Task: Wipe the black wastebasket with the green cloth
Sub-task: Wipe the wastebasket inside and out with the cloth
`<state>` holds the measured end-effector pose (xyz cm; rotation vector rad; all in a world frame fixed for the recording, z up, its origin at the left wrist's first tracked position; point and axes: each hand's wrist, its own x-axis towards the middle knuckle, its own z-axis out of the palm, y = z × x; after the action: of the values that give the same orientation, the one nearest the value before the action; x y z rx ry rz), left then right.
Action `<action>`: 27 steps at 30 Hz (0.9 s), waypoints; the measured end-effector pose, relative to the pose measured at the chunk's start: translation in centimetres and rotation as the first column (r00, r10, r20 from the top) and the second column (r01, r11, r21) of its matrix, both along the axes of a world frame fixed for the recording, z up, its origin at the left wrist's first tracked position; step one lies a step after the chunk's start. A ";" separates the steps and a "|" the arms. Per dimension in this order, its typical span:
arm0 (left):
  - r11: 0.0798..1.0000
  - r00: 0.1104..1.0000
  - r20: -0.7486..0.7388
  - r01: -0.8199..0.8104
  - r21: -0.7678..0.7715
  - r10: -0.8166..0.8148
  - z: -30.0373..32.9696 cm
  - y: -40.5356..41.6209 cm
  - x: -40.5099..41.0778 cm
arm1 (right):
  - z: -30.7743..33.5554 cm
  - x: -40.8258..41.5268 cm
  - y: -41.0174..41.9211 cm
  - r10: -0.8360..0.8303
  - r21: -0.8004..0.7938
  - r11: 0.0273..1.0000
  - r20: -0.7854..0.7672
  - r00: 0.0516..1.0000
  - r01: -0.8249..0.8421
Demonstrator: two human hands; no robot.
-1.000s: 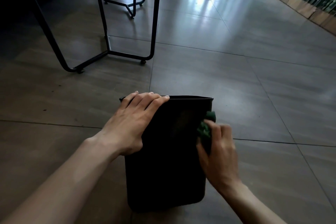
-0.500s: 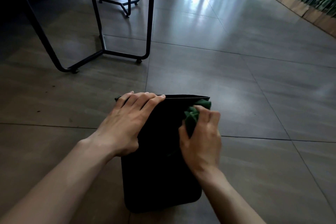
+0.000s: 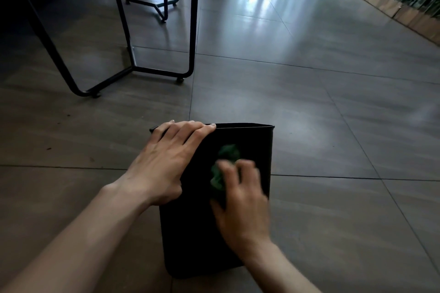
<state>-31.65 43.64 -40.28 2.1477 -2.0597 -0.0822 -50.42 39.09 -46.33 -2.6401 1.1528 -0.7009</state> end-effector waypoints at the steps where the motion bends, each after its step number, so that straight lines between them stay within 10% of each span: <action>1: 1.000 1.000 0.001 -0.002 -0.002 0.002 0.0 0.0 0.0 | -0.6 -0.2 1.4 0.139 -0.014 0.990 -0.093 0.986 -0.141; 4: 1.000 1.000 -0.011 0.013 -0.019 -0.013 -0.1 0.0 0.0 | -2.5 -1.6 4.0 0.456 0.158 0.889 -0.372 0.809 -0.429; 9: 0.999 0.999 -0.015 0.030 -0.023 -0.031 0.0 -0.1 -0.1 | 0.0 -3.3 0.3 0.495 0.659 0.726 -0.304 0.814 -0.196; 12: 0.999 1.000 -0.016 0.025 -0.023 -0.026 0.0 0.0 -0.1 | 2.7 -3.6 -2.7 0.158 0.506 0.852 -0.001 0.988 -0.135; 18: 0.999 0.999 -0.039 0.027 -0.046 -0.029 -0.1 0.0 -0.1 | 3.1 -1.4 -4.6 -0.101 0.040 0.995 0.441 0.892 0.093; 23: 0.999 1.000 -0.018 0.022 -0.028 -0.022 -0.3 0.1 0.0 | -2.5 -1.3 -1.1 0.208 -0.182 0.963 0.030 0.978 -0.199; 27: 0.997 0.999 -0.047 0.019 -0.077 -0.022 -0.3 0.0 -0.1 | -6.1 -4.5 -0.7 0.426 -0.325 0.789 -0.325 0.845 -0.522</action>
<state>-31.71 43.65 -40.56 2.0603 -2.0248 -0.0561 -54.95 38.35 -52.45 -3.2438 0.3378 -0.5768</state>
